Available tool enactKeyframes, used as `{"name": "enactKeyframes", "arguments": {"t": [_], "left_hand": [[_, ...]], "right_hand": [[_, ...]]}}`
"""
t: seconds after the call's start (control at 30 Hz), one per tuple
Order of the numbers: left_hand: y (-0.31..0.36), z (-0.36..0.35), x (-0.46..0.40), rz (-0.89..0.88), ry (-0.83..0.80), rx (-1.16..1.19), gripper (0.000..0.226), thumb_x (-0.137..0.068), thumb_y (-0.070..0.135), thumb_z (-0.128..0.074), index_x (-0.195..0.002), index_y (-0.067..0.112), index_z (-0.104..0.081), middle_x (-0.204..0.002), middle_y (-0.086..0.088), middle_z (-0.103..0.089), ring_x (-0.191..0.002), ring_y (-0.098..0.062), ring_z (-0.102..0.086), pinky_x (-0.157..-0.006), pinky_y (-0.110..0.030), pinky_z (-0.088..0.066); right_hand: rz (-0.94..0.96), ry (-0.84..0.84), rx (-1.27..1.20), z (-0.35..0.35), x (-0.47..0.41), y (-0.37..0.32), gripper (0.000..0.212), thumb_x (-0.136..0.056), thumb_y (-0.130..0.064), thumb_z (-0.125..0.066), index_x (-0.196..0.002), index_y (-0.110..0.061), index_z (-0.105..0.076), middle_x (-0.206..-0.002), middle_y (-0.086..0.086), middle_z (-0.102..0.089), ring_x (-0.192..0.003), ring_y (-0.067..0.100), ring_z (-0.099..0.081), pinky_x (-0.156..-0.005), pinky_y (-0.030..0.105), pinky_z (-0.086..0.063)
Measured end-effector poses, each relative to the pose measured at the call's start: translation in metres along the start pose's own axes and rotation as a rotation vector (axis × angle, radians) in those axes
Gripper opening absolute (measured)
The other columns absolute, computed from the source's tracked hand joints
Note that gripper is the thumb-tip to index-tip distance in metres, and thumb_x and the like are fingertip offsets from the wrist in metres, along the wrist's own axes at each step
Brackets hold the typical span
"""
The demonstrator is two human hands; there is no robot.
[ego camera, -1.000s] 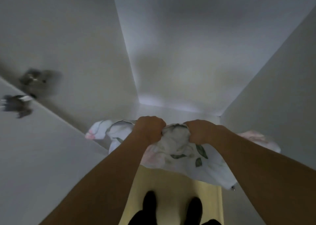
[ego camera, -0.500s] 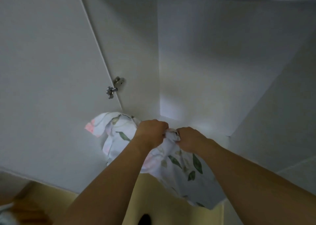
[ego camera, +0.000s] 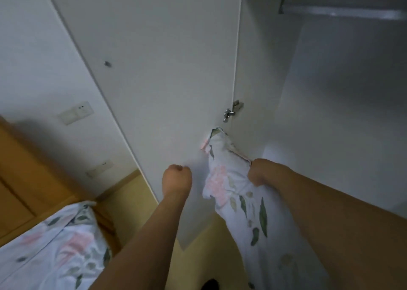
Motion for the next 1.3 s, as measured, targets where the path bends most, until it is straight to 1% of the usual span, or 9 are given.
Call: {"name": "enactKeyframes", "arguments": {"t": [0.1, 0.23, 0.47, 0.6, 0.7, 0.83, 1.0, 1.17, 1.3], "left_hand": [[-0.054, 0.042, -0.001, 0.32, 0.123, 0.194, 0.034, -0.089, 0.015, -0.052, -0.115, -0.005, -0.058, -0.118, -0.025, -0.061, -0.108, -0.041, -0.059, -0.083, -0.04, -0.049], [-0.032, 0.069, -0.022, 0.157, 0.152, 0.247, 0.06, -0.088, 0.011, -0.059, -0.14, 0.01, -0.03, -0.128, -0.01, -0.05, -0.108, -0.033, -0.054, -0.082, -0.036, -0.045], [-0.018, 0.073, 0.011, 0.026, 0.299, 0.142, 0.03, -0.096, 0.033, -0.048, -0.107, 0.005, -0.047, -0.105, -0.014, -0.056, -0.086, -0.029, -0.053, -0.075, -0.035, -0.039], [-0.011, 0.057, 0.063, -0.264, 0.341, -0.029, 0.032, -0.097, 0.045, -0.041, -0.075, 0.021, -0.041, -0.07, -0.002, -0.051, -0.061, -0.02, -0.051, -0.05, -0.03, -0.03], [0.0, 0.026, 0.097, -0.47, 0.215, -0.121, 0.036, -0.093, 0.058, -0.037, -0.077, 0.027, -0.045, -0.064, 0.006, -0.052, -0.055, -0.01, -0.051, -0.045, -0.026, -0.035], [0.041, -0.041, 0.134, -0.75, 0.031, -0.232, 0.035, -0.095, 0.045, -0.047, -0.118, 0.019, -0.046, -0.099, -0.003, -0.062, -0.076, -0.018, -0.063, -0.063, -0.037, -0.057], [0.092, -0.12, 0.178, -0.923, -0.088, -0.244, 0.078, -0.093, 0.044, -0.052, -0.151, 0.006, -0.015, -0.152, -0.016, -0.027, -0.133, -0.031, -0.04, -0.101, -0.04, -0.048], [0.135, -0.182, 0.209, -1.23, -0.141, -0.28, 0.086, -0.097, 0.041, -0.051, -0.149, 0.0, 0.004, -0.159, -0.02, 0.001, -0.147, -0.035, -0.006, -0.115, -0.048, -0.028], [0.156, -0.222, 0.214, -1.433, -0.139, -0.333, 0.08, -0.099, 0.039, -0.048, -0.145, -0.006, 0.001, -0.154, -0.029, 0.0, -0.144, -0.047, -0.004, -0.112, -0.057, -0.027]], "right_hand": [[0.008, -0.02, 0.045, -0.008, 0.001, -0.015, 0.045, -0.098, -0.01, -0.042, -0.14, 0.005, -0.037, -0.146, 0.019, -0.039, -0.132, 0.031, -0.043, -0.109, 0.034, -0.034], [0.01, -0.008, 0.072, -0.011, 0.01, -0.017, 0.048, -0.099, -0.013, -0.041, -0.143, 0.005, -0.032, -0.15, 0.018, -0.035, -0.136, 0.029, -0.039, -0.111, 0.031, -0.03], [0.014, 0.046, -0.01, -0.016, 0.017, 0.013, 0.049, -0.098, -0.014, -0.044, -0.142, 0.004, -0.034, -0.149, 0.019, -0.037, -0.134, 0.03, -0.041, -0.111, 0.031, -0.033], [-0.032, 0.079, -0.079, -0.025, 0.023, 0.048, 0.052, -0.098, -0.017, -0.046, -0.143, 0.003, -0.032, -0.149, 0.019, -0.036, -0.134, 0.029, -0.041, -0.112, 0.031, -0.032], [-0.089, 0.087, -0.153, -0.033, 0.029, 0.084, 0.054, -0.099, -0.019, -0.047, -0.144, 0.004, -0.028, -0.15, 0.019, -0.033, -0.136, 0.029, -0.038, -0.112, 0.03, -0.03], [-0.174, 0.046, -0.137, -0.047, 0.039, 0.131, 0.047, -0.097, -0.015, -0.048, -0.138, 0.006, -0.037, -0.141, 0.02, -0.045, -0.127, 0.029, -0.049, -0.1, 0.027, -0.04], [-0.276, 0.064, -0.256, -0.052, 0.058, 0.187, 0.055, -0.096, -0.02, -0.051, -0.142, 0.002, -0.031, -0.144, 0.018, -0.042, -0.129, 0.027, -0.046, -0.103, 0.027, -0.038], [-0.361, 0.073, -0.428, -0.059, 0.076, 0.242, 0.051, -0.1, -0.022, -0.045, -0.144, -0.001, -0.032, -0.149, 0.016, -0.036, -0.134, 0.025, -0.04, -0.11, 0.026, -0.03], [-0.484, 0.135, -0.516, -0.056, 0.086, 0.28, 0.052, -0.096, -0.02, -0.049, -0.142, 0.001, -0.034, -0.146, 0.018, -0.039, -0.131, 0.027, -0.043, -0.108, 0.028, -0.034]]}}
Point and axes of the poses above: each hand's wrist, its own x-axis away from the middle knuckle, its own z-axis out of the back of the hand, y = z × x, the point moved 10 cm from there along -x, towards the middle knuckle
